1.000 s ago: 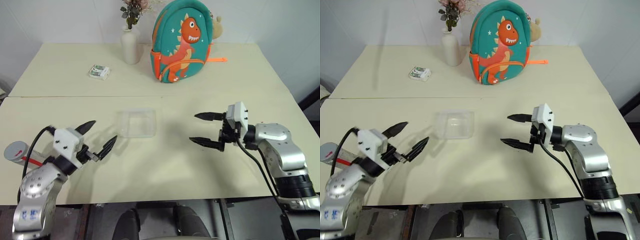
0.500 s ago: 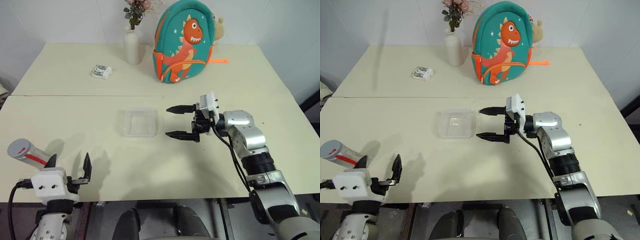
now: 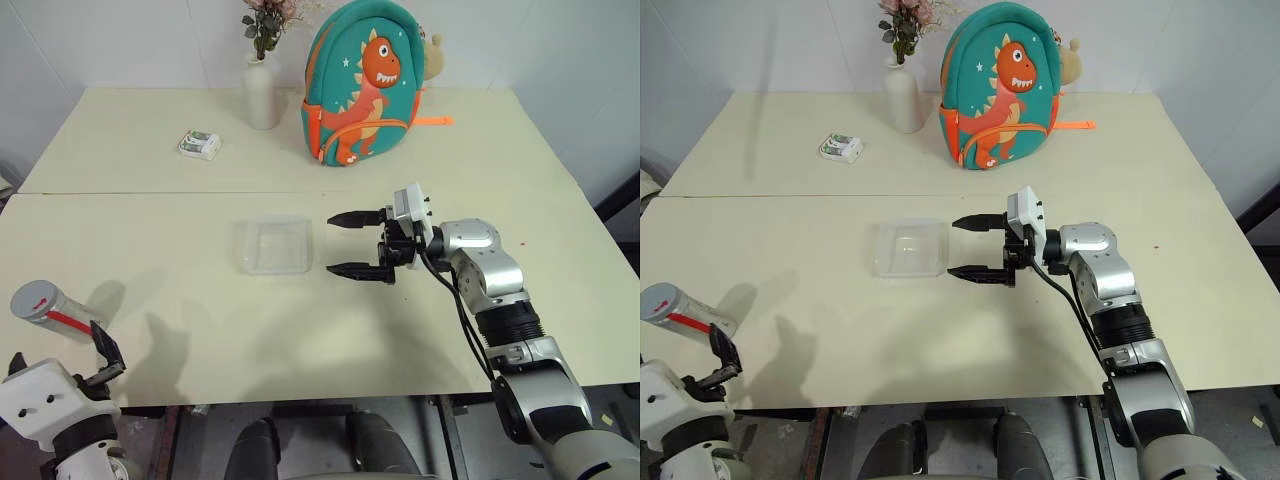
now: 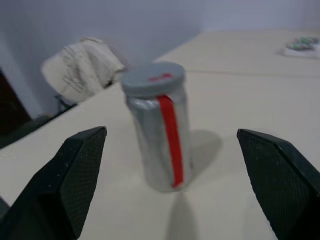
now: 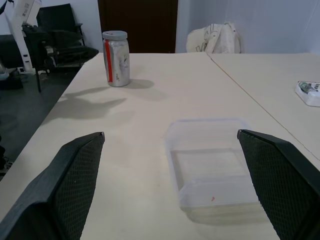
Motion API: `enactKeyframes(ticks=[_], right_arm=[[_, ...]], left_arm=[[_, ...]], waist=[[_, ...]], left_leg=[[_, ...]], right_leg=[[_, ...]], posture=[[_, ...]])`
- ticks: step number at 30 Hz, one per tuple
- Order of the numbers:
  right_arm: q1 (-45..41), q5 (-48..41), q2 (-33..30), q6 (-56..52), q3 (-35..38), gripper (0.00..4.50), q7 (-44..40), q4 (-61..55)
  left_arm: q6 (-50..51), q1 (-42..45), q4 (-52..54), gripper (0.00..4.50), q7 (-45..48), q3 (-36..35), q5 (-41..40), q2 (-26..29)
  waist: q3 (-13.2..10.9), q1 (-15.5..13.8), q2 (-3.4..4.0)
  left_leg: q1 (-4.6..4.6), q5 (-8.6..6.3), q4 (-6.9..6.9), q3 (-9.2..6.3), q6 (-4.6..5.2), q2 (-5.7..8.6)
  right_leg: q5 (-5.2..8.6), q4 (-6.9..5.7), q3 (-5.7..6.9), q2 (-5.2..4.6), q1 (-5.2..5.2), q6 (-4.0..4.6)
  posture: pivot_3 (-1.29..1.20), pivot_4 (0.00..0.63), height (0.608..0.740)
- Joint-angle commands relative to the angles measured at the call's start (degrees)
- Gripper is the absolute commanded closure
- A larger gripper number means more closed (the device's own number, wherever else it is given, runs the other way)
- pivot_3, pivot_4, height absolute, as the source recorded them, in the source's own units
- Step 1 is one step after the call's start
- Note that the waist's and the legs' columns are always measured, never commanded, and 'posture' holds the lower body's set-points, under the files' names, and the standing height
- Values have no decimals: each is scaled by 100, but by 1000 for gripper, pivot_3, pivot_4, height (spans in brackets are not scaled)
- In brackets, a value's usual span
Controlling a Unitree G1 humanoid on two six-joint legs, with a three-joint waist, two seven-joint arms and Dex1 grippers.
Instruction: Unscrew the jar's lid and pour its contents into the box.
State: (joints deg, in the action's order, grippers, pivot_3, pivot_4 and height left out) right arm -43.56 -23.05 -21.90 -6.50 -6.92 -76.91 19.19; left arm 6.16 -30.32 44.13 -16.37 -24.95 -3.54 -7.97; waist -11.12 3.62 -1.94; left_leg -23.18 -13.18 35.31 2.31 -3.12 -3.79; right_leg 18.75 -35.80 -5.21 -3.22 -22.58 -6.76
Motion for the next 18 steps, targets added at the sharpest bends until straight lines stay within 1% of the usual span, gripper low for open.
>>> enactKeyframes(ticks=[1, 8, 18], right_arm=[[-21, -148, -12, -71, 47, 0, -135, -404], [-20, -288, -13, -359, -41, 0, -364, -899], [-27, -366, 202, -579, -87, 0, -198, -1267]], left_arm=[[121, 199, 13, 43, -146, -229, -65, -25], [312, 672, -256, 43, -291, -429, -97, 160], [568, 1373, -815, 43, -224, -508, -123, 509]], waist=[[0, -1, 0], [1, -3, -1], [1, -9, -2]], left_leg=[[0, 0, 0, 0, 0, 0], [0, -1, 0, -3, -1, -1], [0, -2, 0, -2, -2, -1]], right_leg=[[0, 0, 0, 0, 0, 0], [-9, -3, 4, 2, -1, -17], [-13, -4, 5, 2, -1, -24]], posture=[[0, 150, 740], [0, 150, 740], [0, 150, 740]])
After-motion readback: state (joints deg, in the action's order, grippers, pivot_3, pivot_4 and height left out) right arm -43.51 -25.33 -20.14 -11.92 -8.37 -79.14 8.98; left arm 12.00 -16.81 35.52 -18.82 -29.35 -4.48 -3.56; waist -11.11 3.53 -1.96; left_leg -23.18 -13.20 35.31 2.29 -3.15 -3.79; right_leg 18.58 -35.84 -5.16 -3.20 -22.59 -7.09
